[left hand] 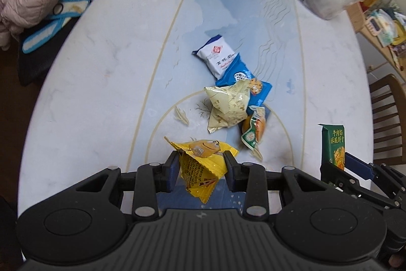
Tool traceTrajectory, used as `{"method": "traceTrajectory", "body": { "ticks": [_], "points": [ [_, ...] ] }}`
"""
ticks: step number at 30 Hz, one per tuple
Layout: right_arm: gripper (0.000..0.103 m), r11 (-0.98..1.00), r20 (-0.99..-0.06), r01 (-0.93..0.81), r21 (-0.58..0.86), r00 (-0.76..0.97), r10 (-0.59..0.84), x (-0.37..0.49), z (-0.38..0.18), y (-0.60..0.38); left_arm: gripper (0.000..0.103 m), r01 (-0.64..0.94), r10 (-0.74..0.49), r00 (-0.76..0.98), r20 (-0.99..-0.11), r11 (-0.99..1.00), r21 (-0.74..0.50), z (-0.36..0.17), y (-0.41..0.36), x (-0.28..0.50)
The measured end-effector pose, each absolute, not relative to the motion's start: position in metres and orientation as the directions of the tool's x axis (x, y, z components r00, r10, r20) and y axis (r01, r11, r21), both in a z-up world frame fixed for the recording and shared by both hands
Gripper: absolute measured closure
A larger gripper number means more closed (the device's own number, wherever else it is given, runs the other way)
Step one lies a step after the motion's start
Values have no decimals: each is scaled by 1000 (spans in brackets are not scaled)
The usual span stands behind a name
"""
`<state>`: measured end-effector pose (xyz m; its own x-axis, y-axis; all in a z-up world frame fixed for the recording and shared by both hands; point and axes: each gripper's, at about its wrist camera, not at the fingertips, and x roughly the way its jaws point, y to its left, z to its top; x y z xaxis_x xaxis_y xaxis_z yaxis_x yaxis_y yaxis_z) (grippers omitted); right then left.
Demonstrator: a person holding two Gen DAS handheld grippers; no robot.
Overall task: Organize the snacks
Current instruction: 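Carry the green packet with the right tool while the left carries the yellow bag into the box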
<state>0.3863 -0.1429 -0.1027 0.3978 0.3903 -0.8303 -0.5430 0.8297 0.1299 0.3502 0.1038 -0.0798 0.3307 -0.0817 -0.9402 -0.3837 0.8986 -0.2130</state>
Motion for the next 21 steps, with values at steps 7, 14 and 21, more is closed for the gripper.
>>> {"method": "traceTrajectory", "body": {
  "ticks": [7,14,21],
  "points": [
    [62,827,-795,-543,144,435,423,351,-66,-151,68,-355,-76,368,-927,910,-215,-48,104,311],
    [62,819,-764,-550,162,455,457,308,-34,-155,68,-317,-65,396,-916,927,-203,-23,99,269],
    [62,802,-743,-574,161,464,482,261,-12,-152,68,-284,-62,410,-910,940,-192,-2,94,227]
  ]
}}
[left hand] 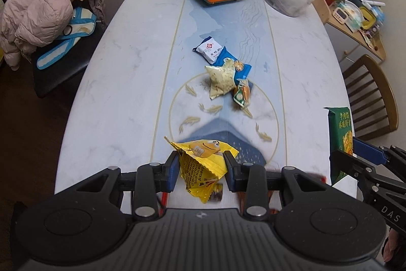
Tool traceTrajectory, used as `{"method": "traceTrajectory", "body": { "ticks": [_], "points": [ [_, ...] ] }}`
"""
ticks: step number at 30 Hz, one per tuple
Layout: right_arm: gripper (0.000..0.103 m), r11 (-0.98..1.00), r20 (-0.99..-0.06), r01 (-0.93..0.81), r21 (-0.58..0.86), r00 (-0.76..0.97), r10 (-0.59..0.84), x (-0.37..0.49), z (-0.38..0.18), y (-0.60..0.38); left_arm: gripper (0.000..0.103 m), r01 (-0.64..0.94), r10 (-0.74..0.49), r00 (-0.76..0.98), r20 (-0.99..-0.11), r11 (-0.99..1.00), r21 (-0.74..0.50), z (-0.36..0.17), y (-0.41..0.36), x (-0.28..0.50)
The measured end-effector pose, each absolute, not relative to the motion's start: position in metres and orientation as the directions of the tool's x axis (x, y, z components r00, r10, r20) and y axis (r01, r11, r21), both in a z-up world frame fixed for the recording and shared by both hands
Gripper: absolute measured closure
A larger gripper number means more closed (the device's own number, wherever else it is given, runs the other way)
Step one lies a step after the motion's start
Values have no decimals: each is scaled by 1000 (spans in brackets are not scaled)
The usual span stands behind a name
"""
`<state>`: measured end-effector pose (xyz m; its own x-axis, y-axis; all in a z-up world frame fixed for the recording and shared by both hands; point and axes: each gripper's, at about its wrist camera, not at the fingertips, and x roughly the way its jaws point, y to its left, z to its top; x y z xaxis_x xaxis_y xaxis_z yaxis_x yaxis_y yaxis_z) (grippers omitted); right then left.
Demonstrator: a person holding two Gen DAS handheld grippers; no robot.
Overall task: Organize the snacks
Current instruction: 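Carry the green packet with the right tool while the left carries the yellow bag into the box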
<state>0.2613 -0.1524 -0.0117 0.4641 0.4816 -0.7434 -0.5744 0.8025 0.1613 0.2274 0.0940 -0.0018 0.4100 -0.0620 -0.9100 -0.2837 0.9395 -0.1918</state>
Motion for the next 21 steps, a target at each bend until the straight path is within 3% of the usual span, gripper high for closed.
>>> {"method": "traceTrajectory", "body": {
  "ticks": [11,21],
  "points": [
    [62,785,-728,-596,167,462,506,204,1,-153,68,-222,-66,427,-902,959,-175,20,79,165],
    [62,782,-756,-594,189,420,502,167,-18,-156,68,-183,-90,380,-921,968,-170,-1,56,129]
  ]
}}
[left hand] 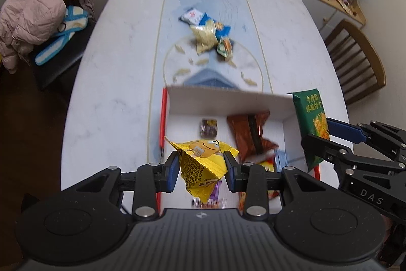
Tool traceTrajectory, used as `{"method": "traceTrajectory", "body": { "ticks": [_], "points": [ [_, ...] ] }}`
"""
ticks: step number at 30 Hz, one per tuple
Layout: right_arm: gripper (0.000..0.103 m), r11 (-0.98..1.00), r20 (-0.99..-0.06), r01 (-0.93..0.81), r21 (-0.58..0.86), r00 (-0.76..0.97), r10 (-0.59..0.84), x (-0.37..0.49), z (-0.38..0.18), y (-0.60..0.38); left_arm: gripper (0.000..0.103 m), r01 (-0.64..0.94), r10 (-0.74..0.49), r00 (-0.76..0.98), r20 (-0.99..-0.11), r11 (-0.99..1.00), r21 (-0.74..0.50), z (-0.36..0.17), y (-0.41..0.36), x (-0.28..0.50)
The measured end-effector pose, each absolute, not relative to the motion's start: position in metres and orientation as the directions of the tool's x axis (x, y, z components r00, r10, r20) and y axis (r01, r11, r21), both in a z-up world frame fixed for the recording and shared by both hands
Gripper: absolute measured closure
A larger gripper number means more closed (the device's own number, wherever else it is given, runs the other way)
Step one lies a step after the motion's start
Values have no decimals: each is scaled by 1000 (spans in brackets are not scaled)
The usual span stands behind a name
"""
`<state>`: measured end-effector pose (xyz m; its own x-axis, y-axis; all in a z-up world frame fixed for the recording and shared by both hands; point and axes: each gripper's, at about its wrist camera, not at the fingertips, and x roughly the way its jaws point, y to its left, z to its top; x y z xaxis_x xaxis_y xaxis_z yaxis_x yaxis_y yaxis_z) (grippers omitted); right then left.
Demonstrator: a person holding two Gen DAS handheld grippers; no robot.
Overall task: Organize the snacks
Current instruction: 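Carry the green packet with the right tool while the left carries the yellow bag into the box, then open both tools to release the green packet and yellow bag into the box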
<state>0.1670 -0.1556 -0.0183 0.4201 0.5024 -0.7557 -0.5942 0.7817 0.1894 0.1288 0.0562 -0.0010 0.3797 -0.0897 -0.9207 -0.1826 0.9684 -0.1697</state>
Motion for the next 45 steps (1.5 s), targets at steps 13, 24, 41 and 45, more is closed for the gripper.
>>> {"method": "traceTrajectory", "body": {
  "ticks": [13,24,41,45],
  "points": [
    [62,804,-819,-553,219,344,459,145,-68,-161,68,-179,-100,292,-951,971,-157,-54,34,111],
    [62,841,-862,-504,197,319,394,137,-107,-174,67,-150,-84,225,-971,981,-120,-105,6,117],
    [63,857,-873,-461,230,291,391,137,-132,-183,67,-137,-90,205,-975,983,-119,-149,-2,125],
    [62,858,-873,-457,233,290,392,136,-133,-183,67,-130,-93,207,-974,984,-121,-153,-3,124]
  ]
}}
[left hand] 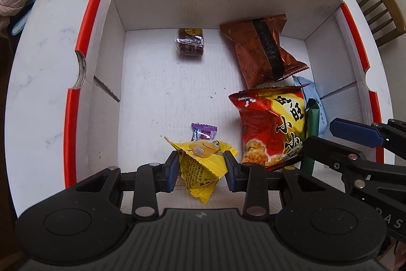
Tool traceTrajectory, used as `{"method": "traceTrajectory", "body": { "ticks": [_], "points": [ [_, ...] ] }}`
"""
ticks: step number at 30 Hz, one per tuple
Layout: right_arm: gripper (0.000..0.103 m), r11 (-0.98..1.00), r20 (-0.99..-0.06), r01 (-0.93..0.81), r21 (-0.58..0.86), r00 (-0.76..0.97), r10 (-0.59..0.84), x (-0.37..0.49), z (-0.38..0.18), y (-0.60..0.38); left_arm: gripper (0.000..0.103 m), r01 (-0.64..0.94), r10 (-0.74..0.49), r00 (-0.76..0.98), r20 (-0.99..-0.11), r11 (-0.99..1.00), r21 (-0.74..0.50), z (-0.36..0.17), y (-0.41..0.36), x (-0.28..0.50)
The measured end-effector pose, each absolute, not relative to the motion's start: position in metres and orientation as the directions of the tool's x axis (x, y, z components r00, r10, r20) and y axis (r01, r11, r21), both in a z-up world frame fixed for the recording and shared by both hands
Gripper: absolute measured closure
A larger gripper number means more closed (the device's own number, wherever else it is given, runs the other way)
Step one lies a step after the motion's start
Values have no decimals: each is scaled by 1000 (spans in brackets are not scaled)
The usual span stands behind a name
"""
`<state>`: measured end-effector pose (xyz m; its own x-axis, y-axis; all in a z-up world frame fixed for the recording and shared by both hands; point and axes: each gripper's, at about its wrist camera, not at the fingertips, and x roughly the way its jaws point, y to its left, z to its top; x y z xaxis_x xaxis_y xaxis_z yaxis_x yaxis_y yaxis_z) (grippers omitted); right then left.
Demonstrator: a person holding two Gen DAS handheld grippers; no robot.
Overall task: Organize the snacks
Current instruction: 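Open both tools to release the green packet and yellow bag into the box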
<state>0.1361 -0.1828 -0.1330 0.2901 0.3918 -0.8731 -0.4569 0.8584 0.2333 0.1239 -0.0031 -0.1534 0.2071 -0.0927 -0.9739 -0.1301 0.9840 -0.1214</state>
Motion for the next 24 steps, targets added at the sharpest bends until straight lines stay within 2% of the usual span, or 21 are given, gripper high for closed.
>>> {"method": "traceTrajectory", "body": {
  "ticks": [4,8,10,24],
  "points": [
    [60,862,-875,-451,233,289,388,136,-134,-183,66,-123,-105,213,-971,983,-133,-154,-2,123],
    [58,861,-874,-452,233,291,390,135,-134,-183,57,-123,-116,228,-967,982,-147,-152,0,122],
    [52,862,-871,-450,235,295,392,134,-133,-182,55,-123,-117,235,-965,981,-149,-149,2,121],
    [35,854,-838,-458,248,341,426,123,-105,-178,48,-91,-138,338,-931,980,-178,-106,12,103]
  ]
}}
